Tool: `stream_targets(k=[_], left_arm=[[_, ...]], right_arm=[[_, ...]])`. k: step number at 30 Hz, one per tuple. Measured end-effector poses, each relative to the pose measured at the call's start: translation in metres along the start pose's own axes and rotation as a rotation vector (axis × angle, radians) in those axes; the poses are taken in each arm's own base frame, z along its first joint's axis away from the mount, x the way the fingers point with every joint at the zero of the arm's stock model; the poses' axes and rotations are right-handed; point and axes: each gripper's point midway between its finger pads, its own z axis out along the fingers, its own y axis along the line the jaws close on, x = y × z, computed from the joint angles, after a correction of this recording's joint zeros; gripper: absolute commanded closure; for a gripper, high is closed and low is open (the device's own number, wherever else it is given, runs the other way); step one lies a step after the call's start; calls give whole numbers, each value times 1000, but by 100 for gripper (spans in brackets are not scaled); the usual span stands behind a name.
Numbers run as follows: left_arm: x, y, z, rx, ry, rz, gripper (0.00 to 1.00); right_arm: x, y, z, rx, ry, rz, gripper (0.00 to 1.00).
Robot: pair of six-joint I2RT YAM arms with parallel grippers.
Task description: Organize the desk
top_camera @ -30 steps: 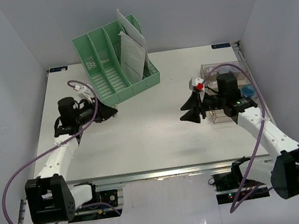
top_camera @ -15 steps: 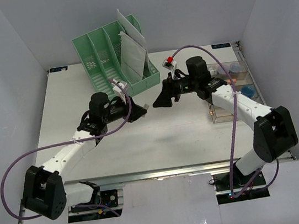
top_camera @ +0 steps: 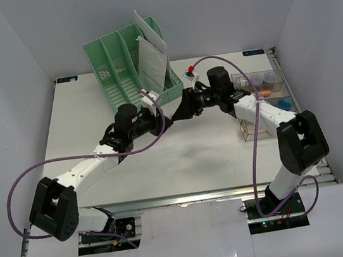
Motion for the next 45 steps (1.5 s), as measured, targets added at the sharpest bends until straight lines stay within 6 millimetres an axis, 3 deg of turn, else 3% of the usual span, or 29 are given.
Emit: stream_targets(k=[3,10,19,22,25,27,30,31,32,36,39,42,45], left_arm=[[1,1,1,-9,0,6,82],[-1,0,2,-11,-8,13,82],[-4,-5,4,1,-17,17,82],[-5,-10,5,12,-25,18,81],[-6,-14,6,19,-29,19,78],[-6,-14,6,17,-28,20,72],[-6,-14,6,11,-29,16,43],[-7,-13,6,9,-32,16,29],[-8,-13,6,7,-36,13,5],[-13,-12,5,-13,-57,0,2],[-18,-10,-1,-36,-74,-1,2],[-27,-10,-10,-56,-94,13,2],[-33,-10,-22,-74,-99,38,2]], right_arm=[[-3,2,0,-7,-9,2,58],[-6,2,1,-10,-19,3,65],[-5,1,2,-13,-17,16,59],[-6,1,2,-14,-19,15,65],[-5,0,3,-13,-17,19,81],[-5,0,3,-14,-18,21,90],[-6,-1,4,-14,-20,18,92],[-6,-1,4,-15,-20,15,92],[-6,-1,4,-15,-21,11,92],[-8,-2,2,-10,-29,-13,92],[-9,-6,-11,18,-54,-45,92],[-14,-18,-42,93,-114,-101,92],[-27,-33,-89,228,-199,-189,92]])
